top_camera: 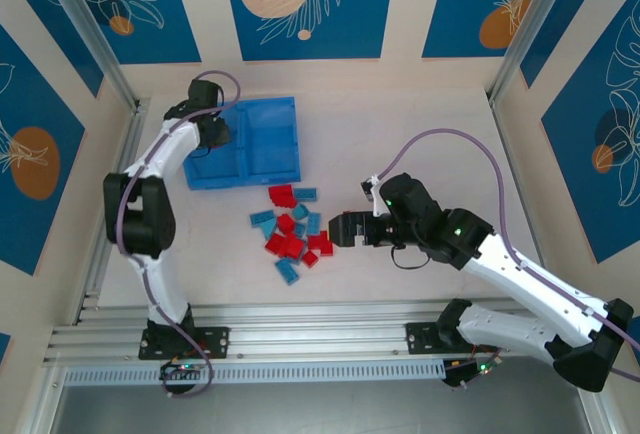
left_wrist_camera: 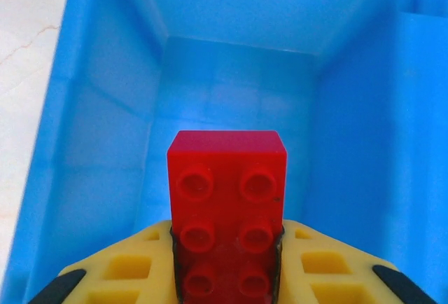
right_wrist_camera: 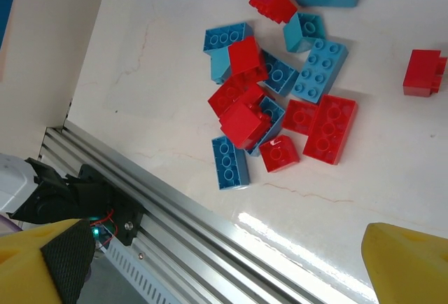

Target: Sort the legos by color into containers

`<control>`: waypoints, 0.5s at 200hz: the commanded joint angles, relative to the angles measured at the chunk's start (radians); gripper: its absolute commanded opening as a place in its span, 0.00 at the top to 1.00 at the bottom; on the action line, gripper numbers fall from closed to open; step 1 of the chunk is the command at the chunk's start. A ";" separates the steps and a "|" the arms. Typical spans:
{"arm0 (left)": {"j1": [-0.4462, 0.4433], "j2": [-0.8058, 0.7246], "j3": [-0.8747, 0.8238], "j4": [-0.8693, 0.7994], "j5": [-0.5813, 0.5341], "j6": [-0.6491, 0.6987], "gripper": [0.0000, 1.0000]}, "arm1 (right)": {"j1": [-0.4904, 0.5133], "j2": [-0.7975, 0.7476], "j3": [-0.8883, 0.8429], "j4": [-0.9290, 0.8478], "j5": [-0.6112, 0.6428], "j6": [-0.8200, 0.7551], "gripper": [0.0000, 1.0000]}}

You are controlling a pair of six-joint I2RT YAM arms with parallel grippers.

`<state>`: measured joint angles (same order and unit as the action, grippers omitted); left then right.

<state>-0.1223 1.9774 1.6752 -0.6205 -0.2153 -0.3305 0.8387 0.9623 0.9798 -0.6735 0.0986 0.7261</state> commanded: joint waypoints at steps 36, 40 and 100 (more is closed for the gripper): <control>0.036 0.117 0.142 -0.045 0.063 0.004 0.45 | 0.003 -0.010 0.019 -0.052 0.038 0.013 0.01; 0.035 0.105 0.140 -0.044 0.071 0.001 0.44 | 0.002 -0.010 0.019 -0.050 0.041 0.015 0.01; -0.020 -0.337 -0.089 0.021 0.280 -0.072 0.45 | 0.000 0.091 0.041 -0.020 0.127 -0.010 0.01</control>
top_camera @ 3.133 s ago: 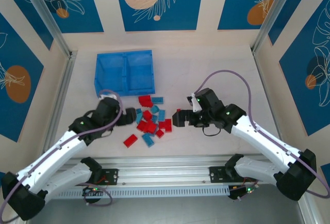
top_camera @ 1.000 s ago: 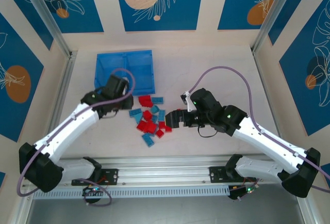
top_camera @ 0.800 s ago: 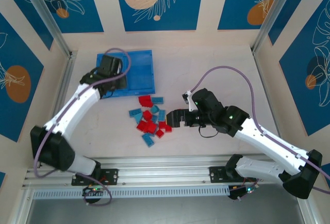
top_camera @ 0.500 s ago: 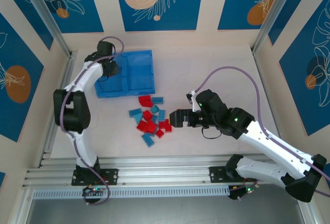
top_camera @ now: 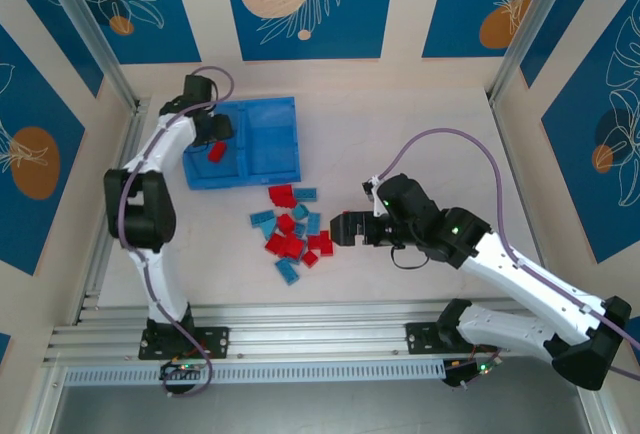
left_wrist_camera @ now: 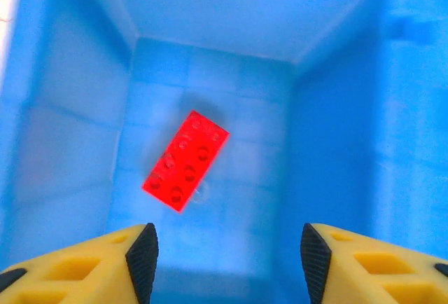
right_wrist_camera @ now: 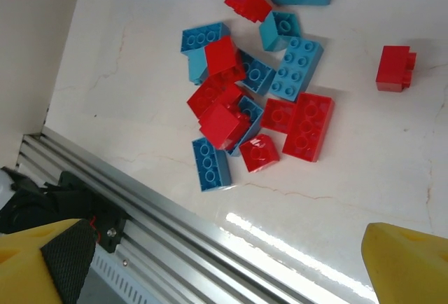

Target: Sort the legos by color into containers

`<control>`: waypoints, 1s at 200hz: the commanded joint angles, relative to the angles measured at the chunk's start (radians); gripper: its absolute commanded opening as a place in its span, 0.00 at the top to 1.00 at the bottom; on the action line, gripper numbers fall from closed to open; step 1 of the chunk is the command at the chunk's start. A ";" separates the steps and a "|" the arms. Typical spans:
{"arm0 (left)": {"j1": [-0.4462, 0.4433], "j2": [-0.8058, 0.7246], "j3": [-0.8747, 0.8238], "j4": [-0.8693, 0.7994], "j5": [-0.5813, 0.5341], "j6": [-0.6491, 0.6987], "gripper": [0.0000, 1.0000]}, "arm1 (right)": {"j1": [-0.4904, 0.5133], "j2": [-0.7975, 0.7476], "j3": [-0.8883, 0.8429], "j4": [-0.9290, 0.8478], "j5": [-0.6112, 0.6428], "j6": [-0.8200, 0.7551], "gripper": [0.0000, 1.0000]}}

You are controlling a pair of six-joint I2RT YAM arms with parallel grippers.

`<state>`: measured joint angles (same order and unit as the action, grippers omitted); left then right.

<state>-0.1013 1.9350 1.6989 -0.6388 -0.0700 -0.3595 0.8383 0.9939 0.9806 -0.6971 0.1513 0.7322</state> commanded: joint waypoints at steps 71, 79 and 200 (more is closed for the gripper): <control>-0.360 -0.901 -0.466 -0.107 0.319 0.381 0.35 | -0.028 0.484 0.193 0.145 0.209 -0.591 0.05; -0.362 -0.937 -0.496 -0.136 0.323 0.427 0.33 | -0.043 0.544 0.222 0.155 0.207 -0.672 0.07; -0.364 -1.042 -0.784 -0.038 0.200 0.528 0.00 | -0.180 1.083 0.608 0.153 -0.017 -1.176 0.28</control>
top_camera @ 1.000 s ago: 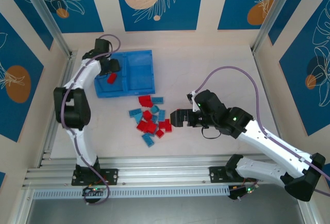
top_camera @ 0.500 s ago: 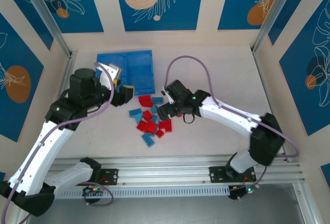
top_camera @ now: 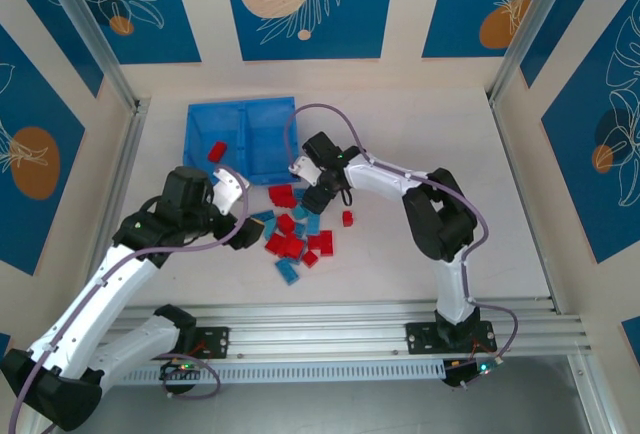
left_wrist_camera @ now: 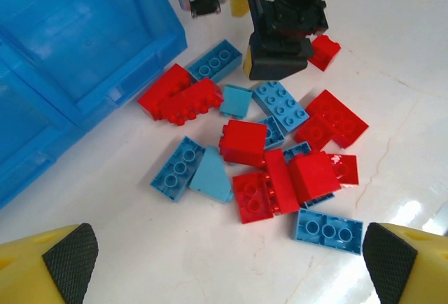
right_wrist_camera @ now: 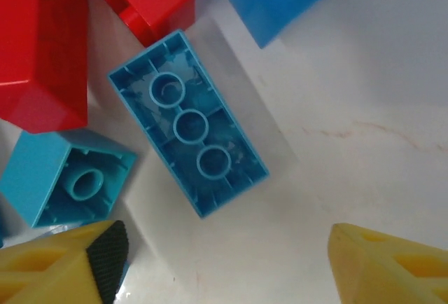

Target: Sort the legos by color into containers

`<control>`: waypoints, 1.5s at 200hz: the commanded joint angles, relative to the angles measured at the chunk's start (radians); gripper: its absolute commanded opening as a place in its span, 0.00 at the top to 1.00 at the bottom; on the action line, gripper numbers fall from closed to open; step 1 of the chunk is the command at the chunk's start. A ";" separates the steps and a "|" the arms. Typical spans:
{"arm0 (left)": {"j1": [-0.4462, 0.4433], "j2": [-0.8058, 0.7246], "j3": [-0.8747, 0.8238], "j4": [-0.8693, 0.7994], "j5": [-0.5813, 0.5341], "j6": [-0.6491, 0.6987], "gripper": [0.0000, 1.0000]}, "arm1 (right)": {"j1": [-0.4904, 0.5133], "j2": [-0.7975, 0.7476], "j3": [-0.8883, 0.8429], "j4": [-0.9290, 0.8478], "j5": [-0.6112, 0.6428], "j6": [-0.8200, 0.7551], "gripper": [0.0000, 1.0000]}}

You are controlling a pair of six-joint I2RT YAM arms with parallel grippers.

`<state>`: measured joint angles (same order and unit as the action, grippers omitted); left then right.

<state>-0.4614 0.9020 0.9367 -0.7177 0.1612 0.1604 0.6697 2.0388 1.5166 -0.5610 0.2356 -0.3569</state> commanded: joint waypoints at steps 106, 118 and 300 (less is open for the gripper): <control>-0.003 -0.002 -0.040 0.067 -0.026 -0.007 0.00 | -0.005 0.128 0.082 0.013 -0.130 -0.066 0.63; -0.003 -0.002 -0.041 0.067 -0.024 -0.008 0.00 | -0.004 0.103 0.058 0.024 -0.128 -0.047 0.64; 0.022 -0.177 -0.102 0.145 -0.509 -0.189 0.00 | 0.172 0.046 0.448 0.038 0.251 0.897 0.74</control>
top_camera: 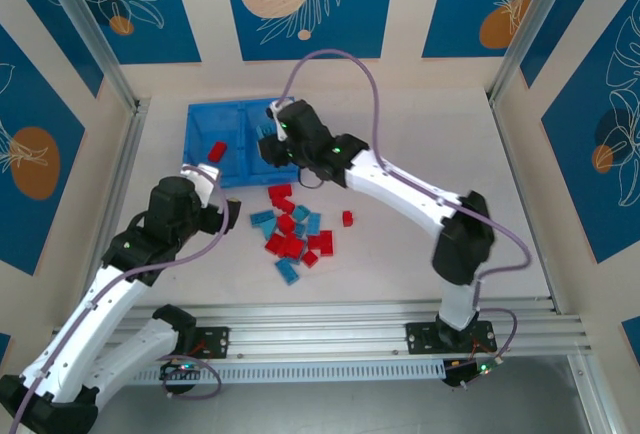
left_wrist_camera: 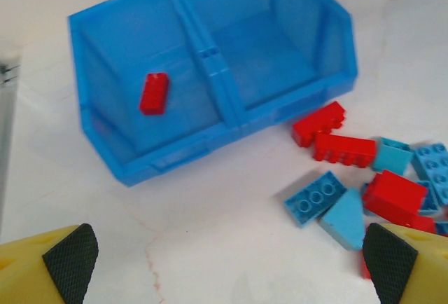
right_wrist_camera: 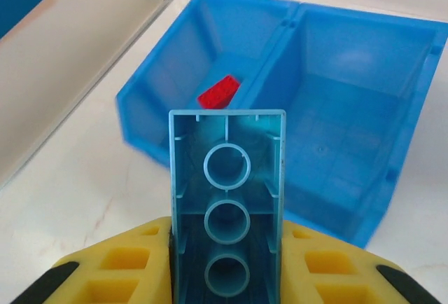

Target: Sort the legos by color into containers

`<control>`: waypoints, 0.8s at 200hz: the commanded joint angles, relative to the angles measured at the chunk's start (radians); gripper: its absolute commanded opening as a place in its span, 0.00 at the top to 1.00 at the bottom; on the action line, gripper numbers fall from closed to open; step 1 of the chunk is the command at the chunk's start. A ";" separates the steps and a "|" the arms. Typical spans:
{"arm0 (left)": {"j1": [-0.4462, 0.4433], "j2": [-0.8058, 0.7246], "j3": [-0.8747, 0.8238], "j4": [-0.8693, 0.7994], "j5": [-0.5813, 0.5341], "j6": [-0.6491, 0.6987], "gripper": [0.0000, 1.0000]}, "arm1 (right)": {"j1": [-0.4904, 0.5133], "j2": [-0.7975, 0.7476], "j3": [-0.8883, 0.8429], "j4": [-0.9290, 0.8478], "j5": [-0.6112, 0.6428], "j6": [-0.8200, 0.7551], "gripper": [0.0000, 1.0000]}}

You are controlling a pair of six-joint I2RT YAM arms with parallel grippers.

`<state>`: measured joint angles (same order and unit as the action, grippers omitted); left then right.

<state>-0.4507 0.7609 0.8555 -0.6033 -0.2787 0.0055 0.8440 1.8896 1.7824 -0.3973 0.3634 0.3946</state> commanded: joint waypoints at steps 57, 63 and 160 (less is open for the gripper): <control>0.012 -0.039 -0.018 0.022 -0.056 -0.016 0.00 | -0.044 0.619 0.717 -0.307 0.071 0.178 0.73; 0.012 -0.040 -0.018 0.021 -0.056 -0.015 0.00 | -0.051 0.641 0.735 -0.312 0.060 0.190 0.72; 0.015 -0.040 -0.023 0.027 -0.030 -0.010 0.00 | -0.086 0.670 0.796 -0.311 -0.152 0.274 0.47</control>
<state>-0.4488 0.7338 0.8406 -0.5900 -0.3153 -0.0017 0.7395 2.6255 2.5359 -0.6994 0.2619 0.6491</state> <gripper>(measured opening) 0.999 0.501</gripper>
